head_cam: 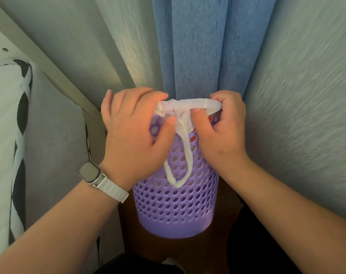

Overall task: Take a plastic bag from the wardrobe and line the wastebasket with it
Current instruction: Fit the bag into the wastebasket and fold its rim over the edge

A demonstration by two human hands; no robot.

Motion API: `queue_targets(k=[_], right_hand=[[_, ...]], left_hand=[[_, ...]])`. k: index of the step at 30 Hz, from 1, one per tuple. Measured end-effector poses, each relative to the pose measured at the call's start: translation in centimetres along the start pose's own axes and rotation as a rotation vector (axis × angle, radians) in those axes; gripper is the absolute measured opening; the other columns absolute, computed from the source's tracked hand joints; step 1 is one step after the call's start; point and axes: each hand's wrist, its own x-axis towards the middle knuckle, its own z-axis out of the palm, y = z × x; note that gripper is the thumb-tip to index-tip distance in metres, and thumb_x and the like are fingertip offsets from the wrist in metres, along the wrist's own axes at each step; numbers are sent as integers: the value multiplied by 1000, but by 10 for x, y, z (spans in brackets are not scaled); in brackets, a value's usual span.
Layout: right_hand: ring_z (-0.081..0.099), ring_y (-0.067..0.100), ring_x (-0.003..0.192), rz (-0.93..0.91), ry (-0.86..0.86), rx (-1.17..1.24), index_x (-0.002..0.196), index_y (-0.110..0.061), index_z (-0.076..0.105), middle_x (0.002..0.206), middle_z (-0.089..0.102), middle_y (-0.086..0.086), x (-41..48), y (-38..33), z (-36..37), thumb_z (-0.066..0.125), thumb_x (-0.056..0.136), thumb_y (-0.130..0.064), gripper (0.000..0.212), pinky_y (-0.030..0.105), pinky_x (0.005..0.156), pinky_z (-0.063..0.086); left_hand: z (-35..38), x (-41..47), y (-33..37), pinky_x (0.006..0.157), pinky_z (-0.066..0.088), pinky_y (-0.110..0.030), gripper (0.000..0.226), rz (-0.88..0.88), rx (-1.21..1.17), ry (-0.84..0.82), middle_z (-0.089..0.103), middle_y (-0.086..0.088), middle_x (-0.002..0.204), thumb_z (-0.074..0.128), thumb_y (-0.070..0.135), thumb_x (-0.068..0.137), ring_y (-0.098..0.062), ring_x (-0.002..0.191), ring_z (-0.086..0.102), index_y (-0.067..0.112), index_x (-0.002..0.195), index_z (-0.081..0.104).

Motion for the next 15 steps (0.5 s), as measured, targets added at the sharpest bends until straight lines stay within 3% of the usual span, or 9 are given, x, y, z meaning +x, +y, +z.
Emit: queue_targets(k=[4, 9, 15], right_hand=[[46, 18, 86, -8, 11, -25, 89, -8, 54, 89, 44, -4, -3, -7, 2, 59, 82, -40, 32, 46, 78, 42], [46, 17, 85, -3, -35, -50, 88, -12, 54, 88, 45, -7, -6, -12, 3, 62, 81, -41, 30, 47, 77, 42], [56, 21, 101, -139, -71, -34, 101, -8, 63, 104, 60, 2, -1, -5, -3, 60, 80, -35, 35, 49, 90, 44]], left_hand=[[5, 0, 14, 113, 22, -54, 32, -23, 55, -17, 60, 1, 111, 54, 33, 88, -24, 110, 54, 20, 116, 62], [12, 4, 4, 87, 35, -46, 12, -11, 23, 26, 51, 3, 86, 53, 25, 89, -27, 87, 50, 17, 91, 61], [12, 4, -22, 77, 33, -40, 17, -33, -30, -2, 45, 5, 83, 47, 27, 92, -19, 79, 42, 15, 86, 56]])
